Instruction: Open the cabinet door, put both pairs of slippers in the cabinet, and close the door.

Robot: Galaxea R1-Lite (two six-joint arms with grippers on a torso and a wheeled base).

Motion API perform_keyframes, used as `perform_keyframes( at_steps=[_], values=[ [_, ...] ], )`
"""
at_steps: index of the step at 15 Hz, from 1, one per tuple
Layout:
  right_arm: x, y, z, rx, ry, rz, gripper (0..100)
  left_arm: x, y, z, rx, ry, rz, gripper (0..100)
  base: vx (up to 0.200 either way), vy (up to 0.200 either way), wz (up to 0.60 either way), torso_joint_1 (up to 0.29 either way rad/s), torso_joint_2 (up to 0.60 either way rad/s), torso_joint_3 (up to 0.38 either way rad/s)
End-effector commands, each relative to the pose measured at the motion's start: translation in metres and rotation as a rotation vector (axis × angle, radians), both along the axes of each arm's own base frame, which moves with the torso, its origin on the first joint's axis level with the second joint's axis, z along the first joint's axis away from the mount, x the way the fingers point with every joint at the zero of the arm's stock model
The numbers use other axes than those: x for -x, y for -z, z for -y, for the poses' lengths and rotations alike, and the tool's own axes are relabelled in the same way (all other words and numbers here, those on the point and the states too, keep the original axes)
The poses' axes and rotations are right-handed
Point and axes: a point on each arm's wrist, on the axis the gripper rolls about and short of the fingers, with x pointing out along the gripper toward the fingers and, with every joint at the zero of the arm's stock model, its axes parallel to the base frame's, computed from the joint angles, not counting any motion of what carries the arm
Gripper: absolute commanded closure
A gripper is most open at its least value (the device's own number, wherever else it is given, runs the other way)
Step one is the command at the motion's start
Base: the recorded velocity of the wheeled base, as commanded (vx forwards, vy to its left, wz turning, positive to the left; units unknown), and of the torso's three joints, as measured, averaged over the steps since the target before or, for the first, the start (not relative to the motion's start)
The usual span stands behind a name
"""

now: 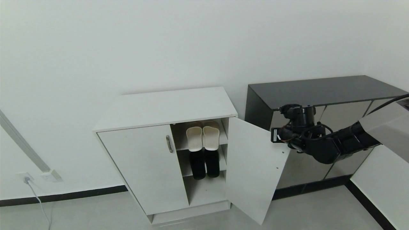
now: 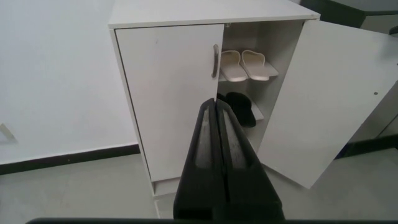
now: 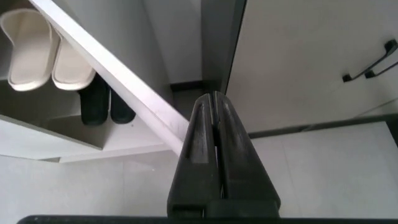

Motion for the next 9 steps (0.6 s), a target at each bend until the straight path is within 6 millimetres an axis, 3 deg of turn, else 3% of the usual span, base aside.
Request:
perform_keyframes(
  at_steps=[1, 4, 9],
  values=[
    [0.003, 0.003, -0.002, 0.006, -0.006, -0.014, 100, 0.000, 0.000, 0.000, 0.000, 0.000, 0.000, 100, 0.000, 0.000, 0.00, 0.000, 0.00, 0.000],
    [0.018, 0.001, -0.011, 0.010, -0.040, -0.024, 100, 0.000, 0.000, 0.000, 0.000, 0.001, 0.000, 100, 0.000, 0.000, 0.00, 0.000, 0.00, 0.000],
    [0.070, -0.001, -0.052, 0.022, -0.196, -0.058, 100, 0.000, 0.000, 0.000, 0.000, 0.001, 0.000, 100, 0.000, 0.000, 0.00, 0.000, 0.00, 0.000]
  ],
)
